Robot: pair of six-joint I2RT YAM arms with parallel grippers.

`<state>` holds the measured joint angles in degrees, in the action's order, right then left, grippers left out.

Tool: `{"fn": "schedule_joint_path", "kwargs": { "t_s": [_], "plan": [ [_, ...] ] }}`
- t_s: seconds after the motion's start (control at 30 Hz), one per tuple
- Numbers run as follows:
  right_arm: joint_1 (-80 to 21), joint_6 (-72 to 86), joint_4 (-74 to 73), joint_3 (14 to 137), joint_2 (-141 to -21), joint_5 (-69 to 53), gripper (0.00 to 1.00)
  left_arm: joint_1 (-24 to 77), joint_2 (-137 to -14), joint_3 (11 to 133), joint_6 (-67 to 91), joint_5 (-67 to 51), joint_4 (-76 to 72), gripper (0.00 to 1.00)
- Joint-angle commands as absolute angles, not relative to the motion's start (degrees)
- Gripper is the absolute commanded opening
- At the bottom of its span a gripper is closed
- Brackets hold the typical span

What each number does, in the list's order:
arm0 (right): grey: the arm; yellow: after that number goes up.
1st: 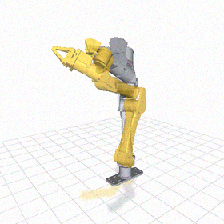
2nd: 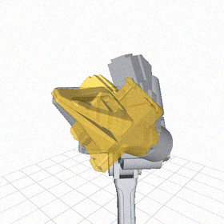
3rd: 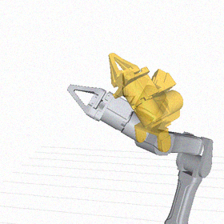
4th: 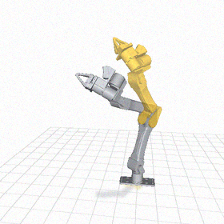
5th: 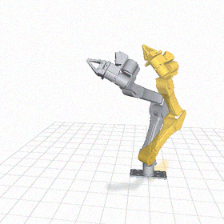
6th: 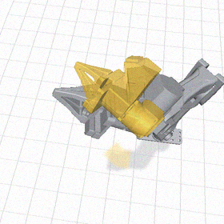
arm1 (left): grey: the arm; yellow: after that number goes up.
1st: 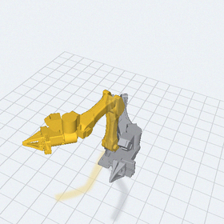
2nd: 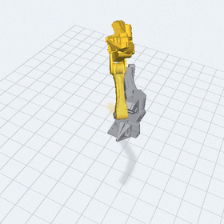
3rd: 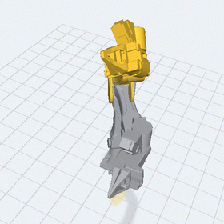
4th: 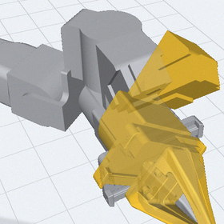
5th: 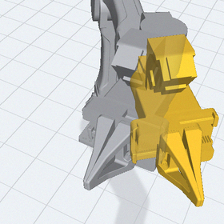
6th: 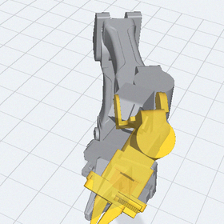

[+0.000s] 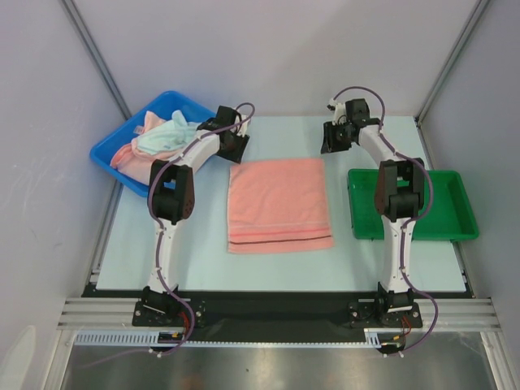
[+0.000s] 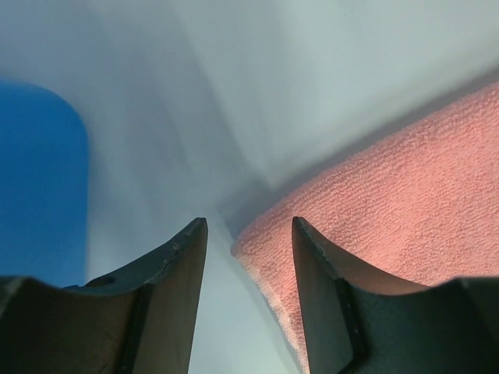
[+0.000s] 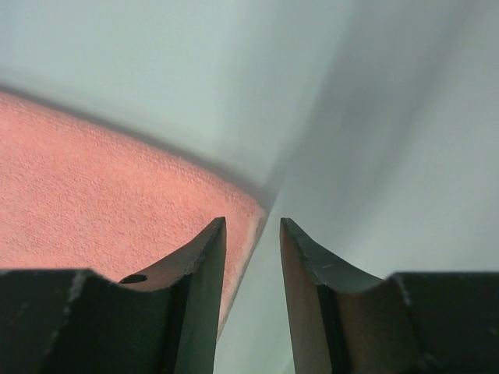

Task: Fold and stack the towels
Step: Fold the towel

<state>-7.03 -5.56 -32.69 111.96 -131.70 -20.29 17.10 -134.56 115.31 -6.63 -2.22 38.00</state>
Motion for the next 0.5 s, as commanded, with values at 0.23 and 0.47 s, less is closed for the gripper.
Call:
{"fn": "schedule_joint_path", "kwargs": {
  "t_s": [0.23, 0.47],
  "plan": [
    [-6.24, -12.21, -39.45, 122.33, -139.65, -29.44, 0.41, 16.79, -134.38, 115.49, -11.34, -4.4, 38.14, 0.55],
    [-5.8, -11.87, -39.55, 122.0, -140.89, -27.07, 0.25, 16.96, -134.21, 115.67, -10.82, -6.15, 37.71, 0.56]
  ]
}}
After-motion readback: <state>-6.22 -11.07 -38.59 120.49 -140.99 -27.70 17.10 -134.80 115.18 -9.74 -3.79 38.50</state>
